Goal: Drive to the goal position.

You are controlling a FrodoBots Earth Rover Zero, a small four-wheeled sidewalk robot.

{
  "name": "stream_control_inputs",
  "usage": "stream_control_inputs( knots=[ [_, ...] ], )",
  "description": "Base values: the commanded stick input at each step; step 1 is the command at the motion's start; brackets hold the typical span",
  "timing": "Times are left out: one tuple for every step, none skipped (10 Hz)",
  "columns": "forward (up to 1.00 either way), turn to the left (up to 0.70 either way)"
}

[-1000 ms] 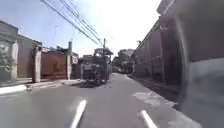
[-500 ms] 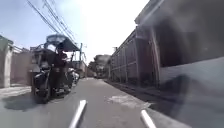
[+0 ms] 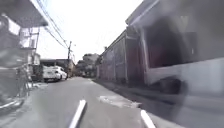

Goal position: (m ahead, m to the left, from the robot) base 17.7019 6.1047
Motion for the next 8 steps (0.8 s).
stream_control_inputs(
  knots=[
    [0.0, 0.0],
    [0.05, 0.0],
    [0.97, 0.0],
    [0.98, 0.0],
    [1.0, 0.0],
    [1.0, 0.0],
    [1.0, 0.0],
    [1.0, 0.0]
  ],
)
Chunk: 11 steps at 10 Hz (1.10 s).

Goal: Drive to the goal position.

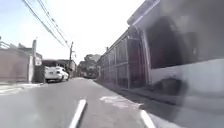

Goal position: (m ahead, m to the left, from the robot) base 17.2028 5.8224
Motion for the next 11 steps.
stream_control_inputs(
  knots=[
    [1.0, 0.0],
    [1.0, 0.0],
    [1.0, 0.0],
    [1.0, 0.0],
    [1.0, 0.0],
    [1.0, 0.0],
    [1.0, 0.0],
    [1.0, 0.0],
    [1.0, 0.0],
    [1.0, 0.0],
    [1.0, 0.0]
  ],
)
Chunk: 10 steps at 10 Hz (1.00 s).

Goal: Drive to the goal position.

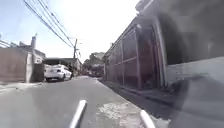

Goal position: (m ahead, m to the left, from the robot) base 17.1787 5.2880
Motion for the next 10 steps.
stream_control_inputs(
  knots=[
    [1.0, 0.0],
    [1.0, 0.0],
    [1.0, 0.0],
    [1.0, 0.0],
    [1.0, 0.0],
    [1.0, 0.19],
    [1.0, 0.36],
    [1.0, 0.36],
    [1.0, 0.35],
    [1.0, 0.32]
  ],
)
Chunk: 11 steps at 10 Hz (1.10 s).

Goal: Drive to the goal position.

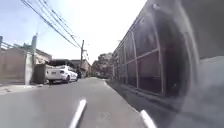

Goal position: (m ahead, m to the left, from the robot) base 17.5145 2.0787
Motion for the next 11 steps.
stream_control_inputs(
  knots=[
    [1.0, 0.11],
    [1.0, 0.0],
    [1.0, 0.0],
    [1.0, 0.0],
    [1.0, 0.0],
    [1.0, 0.0],
    [1.0, 0.0],
    [1.0, 0.0],
    [1.0, 0.0],
    [1.0, 0.0],
    [1.0, 0.0]
  ],
)
